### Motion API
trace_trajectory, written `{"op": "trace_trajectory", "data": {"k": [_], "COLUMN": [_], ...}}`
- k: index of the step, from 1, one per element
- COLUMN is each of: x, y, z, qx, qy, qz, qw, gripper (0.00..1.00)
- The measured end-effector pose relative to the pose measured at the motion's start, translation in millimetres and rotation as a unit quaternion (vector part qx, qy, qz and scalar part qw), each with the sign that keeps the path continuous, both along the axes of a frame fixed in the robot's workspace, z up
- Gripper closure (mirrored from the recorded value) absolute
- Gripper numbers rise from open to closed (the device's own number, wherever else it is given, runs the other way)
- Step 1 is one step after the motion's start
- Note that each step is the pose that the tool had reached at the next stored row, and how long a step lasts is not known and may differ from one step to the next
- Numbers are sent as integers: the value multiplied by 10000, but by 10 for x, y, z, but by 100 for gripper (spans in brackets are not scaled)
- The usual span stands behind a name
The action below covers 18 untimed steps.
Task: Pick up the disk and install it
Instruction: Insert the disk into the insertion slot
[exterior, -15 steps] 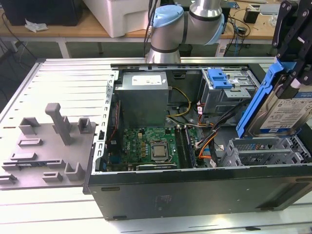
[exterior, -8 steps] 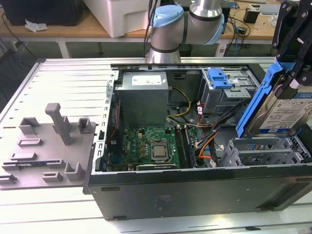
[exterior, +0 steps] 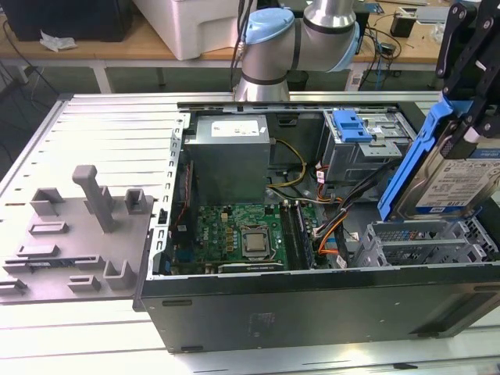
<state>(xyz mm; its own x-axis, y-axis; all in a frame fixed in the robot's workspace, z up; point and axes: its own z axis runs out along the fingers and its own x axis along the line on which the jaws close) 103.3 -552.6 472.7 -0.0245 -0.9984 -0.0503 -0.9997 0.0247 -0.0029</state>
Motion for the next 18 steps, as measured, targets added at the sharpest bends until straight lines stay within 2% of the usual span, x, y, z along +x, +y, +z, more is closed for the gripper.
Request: {"op": "trace_trajectory", "data": {"k": [9, 18], "x": [0, 6], "y": [-3, -25], "z": [-13, -27], "qx": [0, -1], "qy": [0, 0], "qz": [52, 52], "qw": [10000, 10000], "gripper": [64, 64]}}
